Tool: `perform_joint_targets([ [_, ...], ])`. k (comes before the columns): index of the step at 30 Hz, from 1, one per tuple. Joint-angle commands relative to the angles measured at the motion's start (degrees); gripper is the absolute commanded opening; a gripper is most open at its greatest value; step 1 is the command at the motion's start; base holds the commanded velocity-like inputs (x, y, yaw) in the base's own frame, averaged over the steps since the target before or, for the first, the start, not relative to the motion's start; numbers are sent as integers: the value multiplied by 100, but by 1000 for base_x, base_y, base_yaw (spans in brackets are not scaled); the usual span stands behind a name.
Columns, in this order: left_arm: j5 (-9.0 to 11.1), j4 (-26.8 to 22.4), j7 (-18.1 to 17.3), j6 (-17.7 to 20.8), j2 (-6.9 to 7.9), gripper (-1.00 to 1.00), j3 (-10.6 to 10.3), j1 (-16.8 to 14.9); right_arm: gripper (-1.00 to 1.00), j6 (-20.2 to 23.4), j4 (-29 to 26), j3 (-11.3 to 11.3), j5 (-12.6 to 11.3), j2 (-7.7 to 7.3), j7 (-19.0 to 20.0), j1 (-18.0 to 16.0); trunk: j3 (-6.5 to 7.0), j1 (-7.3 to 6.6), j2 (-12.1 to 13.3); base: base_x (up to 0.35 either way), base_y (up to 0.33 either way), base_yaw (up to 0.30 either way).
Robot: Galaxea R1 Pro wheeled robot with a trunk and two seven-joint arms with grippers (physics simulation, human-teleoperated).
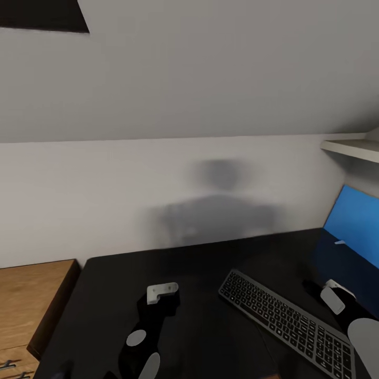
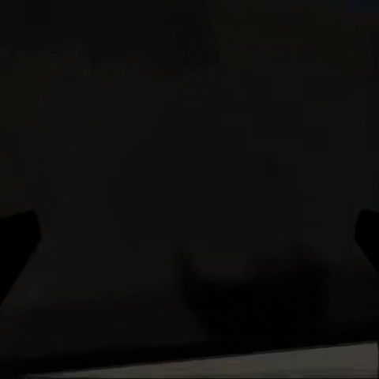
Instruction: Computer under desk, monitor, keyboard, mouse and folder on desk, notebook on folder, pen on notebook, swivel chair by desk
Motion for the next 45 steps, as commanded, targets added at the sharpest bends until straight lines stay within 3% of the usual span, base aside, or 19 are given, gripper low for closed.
perform_joint_targets([
  [1, 48, -8, 51, 15, -2, 100, -9, -6, 100, 72, -5, -4, -52, -2, -34, -2, -8, 1, -6, 14, 0, 0],
  [9, 154, -36, 54, 15, -15, 100, -10, -6, 100, 270, 10, -5, -48, -4, -35, -2, -8, 1, -6, 5, 0, 0],
  [25, 219, -51, 56, 13, -18, 100, -10, -6, 100, 389, 12, -5, -48, 4, -35, -2, -295, 353, -648, 0, 0, 0],
  [32, 222, -51, 56, 12, -18, 100, -10, -6, 100, 389, 12, -5, -48, 3, -35, -2, -295, 353, -648, 0, 0, 0],
  [45, 223, -52, 56, 15, -18, 100, -10, -6, 100, 390, 12, -5, -48, 5, -35, -2, -529, 638, -1169, 0, 0, 0],
])
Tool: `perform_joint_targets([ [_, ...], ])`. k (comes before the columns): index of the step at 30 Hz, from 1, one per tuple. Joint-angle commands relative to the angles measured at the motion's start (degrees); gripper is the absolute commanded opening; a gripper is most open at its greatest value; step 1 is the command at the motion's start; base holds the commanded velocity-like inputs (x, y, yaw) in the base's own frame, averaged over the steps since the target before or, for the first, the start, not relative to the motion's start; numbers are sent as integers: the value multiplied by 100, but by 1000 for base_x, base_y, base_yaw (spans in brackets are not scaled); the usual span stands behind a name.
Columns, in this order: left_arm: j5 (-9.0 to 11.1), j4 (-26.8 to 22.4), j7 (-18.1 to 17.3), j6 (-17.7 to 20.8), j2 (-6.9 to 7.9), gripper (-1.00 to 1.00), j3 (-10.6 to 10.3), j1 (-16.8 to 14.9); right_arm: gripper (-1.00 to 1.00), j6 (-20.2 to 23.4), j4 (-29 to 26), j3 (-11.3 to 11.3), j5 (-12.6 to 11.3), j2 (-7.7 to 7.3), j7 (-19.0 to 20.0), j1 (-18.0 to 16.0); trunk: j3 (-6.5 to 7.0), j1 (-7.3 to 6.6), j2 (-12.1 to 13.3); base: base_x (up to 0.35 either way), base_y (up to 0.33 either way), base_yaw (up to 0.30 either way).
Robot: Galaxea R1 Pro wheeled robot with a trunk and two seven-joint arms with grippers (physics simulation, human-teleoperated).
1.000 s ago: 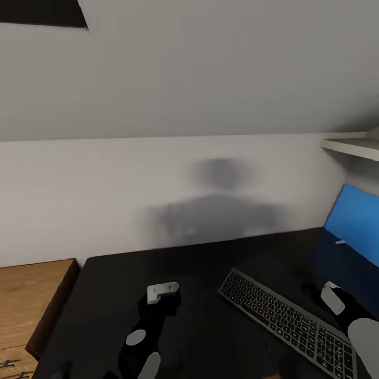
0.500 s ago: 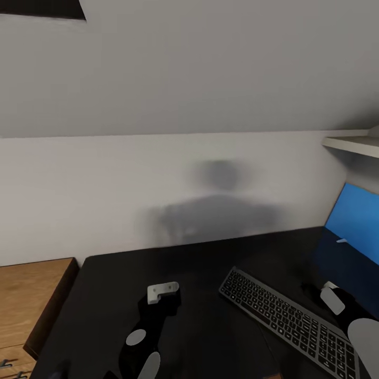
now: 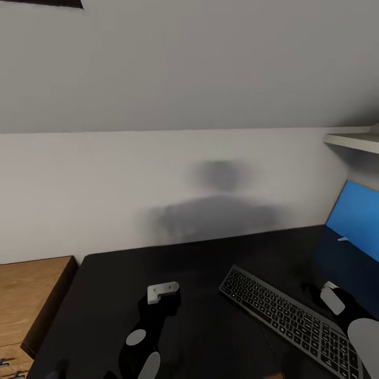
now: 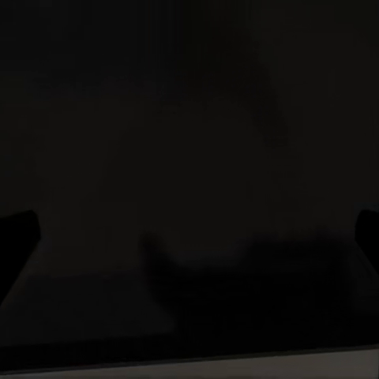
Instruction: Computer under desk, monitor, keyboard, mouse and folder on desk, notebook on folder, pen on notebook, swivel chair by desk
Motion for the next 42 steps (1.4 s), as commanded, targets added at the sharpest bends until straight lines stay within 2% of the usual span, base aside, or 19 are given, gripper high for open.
perform_joint_targets([
  [1, 47, -7, 49, 14, 1, 100, -8, -6, 100, 24, -14, -3, -58, 0, -38, -1, -26, 23, -46, 0, 0, 0],
  [17, 49, -7, 49, 14, 1, 100, -8, -6, 100, 24, -21, -3, -50, 0, -38, -1, -313, 374, -688, 0, 0, 0],
  [28, 49, -7, 49, 14, 1, 100, -8, -6, 100, 24, -23, 0, -43, 0, -38, -1, -313, 374, -688, 0, 0, 0],
  [37, 49, -7, 49, 14, 1, 100, -8, -6, 100, 24, -23, 0, -41, 0, -38, -1, -474, 572, -1049, 0, 0, 0],
  [42, 49, -7, 49, 14, 1, 100, -8, -6, 100, 24, -18, -1, -41, 0, -38, -1, -474, 572, -1049, 0, 0, 0],
])
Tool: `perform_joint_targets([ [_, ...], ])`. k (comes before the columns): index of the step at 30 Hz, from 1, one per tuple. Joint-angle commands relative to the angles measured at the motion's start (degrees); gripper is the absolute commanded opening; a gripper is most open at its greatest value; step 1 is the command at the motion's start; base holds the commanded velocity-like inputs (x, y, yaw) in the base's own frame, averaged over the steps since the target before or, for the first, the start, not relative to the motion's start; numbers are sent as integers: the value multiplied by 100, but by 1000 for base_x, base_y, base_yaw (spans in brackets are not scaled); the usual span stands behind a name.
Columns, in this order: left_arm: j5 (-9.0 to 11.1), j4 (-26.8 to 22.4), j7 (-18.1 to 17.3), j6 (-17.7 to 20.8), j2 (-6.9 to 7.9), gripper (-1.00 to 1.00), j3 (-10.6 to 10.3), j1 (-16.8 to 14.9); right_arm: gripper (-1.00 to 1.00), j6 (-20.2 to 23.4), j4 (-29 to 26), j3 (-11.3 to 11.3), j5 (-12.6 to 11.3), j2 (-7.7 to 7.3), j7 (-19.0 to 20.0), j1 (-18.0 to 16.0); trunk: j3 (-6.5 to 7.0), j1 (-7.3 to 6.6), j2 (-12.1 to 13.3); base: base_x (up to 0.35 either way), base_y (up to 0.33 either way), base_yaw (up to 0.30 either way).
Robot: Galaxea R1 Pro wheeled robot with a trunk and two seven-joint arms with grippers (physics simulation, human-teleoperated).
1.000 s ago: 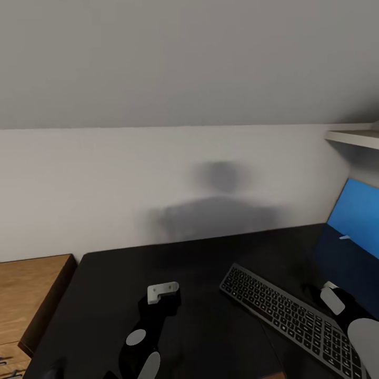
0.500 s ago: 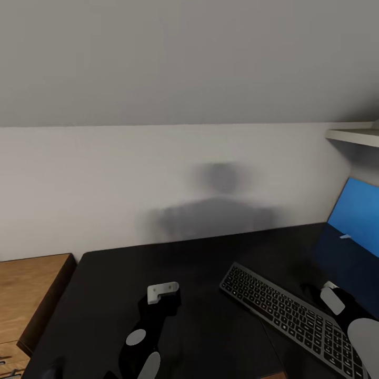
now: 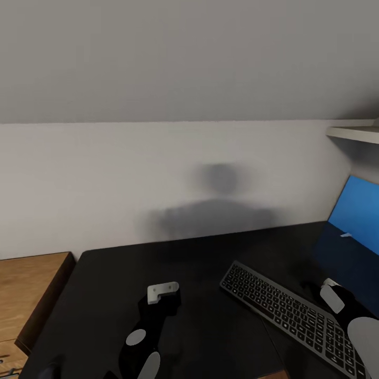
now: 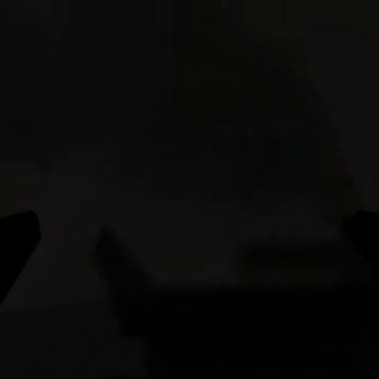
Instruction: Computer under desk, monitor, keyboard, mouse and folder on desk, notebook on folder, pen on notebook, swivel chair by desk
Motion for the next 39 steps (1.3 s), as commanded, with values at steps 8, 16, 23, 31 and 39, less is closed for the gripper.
perform_joint_targets([
  [8, 41, 9, 49, 14, 26, 100, -9, -7, 100, 15, 135, -13, -157, 2, -15, 4, -8, 1, -3, 0, 0, 0],
  [16, 37, 10, 41, -3, 36, 100, -9, 10, 100, 15, 136, -13, -157, 5, -15, 4, -8, 1, -3, -73, 0, 0],
  [23, 37, 11, 40, -4, 36, 100, -9, 11, 100, 10, 136, -10, -157, 9, -15, 4, -8, 1, -3, -91, 0, 0],
  [31, 38, 11, 39, -3, 36, 100, -9, 11, 100, 6, 135, 4, -157, 10, -15, 4, -8, 1, -3, -131, 77, 0],
  [39, 38, 11, 39, 1, 33, 100, -9, 11, 100, -1, 133, 11, -156, 18, -15, 4, -8, 1, -3, -119, 89, 0],
])
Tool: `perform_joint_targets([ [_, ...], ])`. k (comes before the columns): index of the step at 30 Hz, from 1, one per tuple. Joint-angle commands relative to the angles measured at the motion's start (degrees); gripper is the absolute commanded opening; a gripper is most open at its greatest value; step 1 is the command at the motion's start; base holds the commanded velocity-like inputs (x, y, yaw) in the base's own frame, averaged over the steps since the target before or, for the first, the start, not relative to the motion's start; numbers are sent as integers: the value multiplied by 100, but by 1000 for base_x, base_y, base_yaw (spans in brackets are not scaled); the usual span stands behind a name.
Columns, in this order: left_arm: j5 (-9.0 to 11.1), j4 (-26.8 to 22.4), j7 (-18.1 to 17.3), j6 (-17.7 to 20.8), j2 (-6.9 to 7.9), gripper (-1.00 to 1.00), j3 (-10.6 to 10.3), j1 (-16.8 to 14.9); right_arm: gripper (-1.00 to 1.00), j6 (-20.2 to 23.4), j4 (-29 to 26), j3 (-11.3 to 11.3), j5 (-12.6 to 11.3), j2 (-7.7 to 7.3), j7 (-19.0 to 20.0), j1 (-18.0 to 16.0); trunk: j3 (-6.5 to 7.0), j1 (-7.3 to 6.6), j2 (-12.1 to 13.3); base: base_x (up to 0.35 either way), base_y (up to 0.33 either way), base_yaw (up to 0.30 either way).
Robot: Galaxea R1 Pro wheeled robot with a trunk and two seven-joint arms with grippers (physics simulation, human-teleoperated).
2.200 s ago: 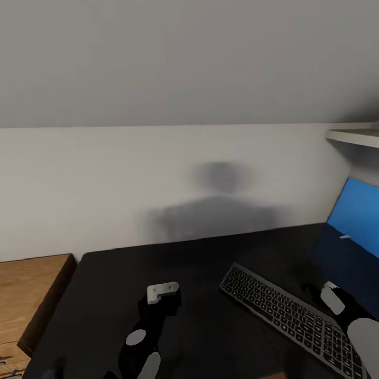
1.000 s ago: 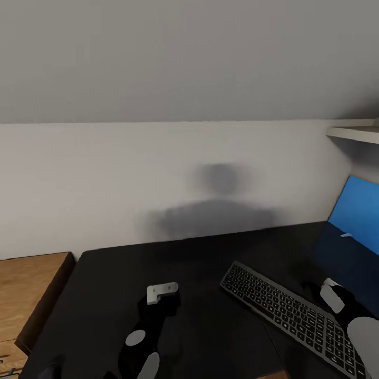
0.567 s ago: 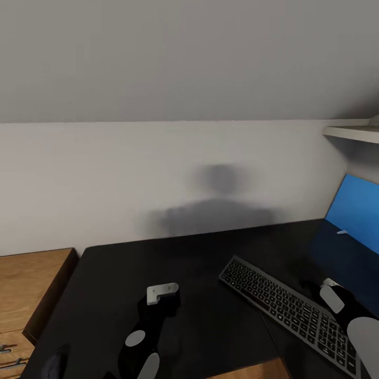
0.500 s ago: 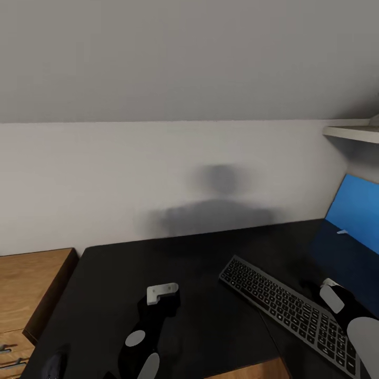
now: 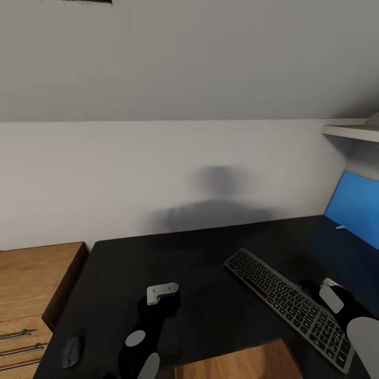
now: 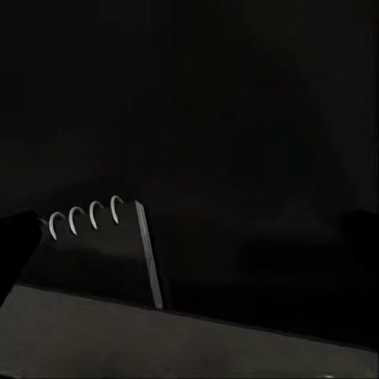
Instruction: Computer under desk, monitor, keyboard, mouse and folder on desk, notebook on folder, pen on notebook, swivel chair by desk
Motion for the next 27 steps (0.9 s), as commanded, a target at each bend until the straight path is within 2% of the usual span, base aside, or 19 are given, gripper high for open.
perform_joint_targets([
  [1, 46, -8, 47, 16, 3, 100, -8, -6, 100, 40, 136, -17, -111, 1, -52, 3, -7, -1, -4, -74, 53, 0],
  [27, 46, -8, 41, 28, -4, 100, -8, -6, 100, 29, 131, -7, -105, 11, -52, 3, -7, -1, -4, -141, 94, 0],
])
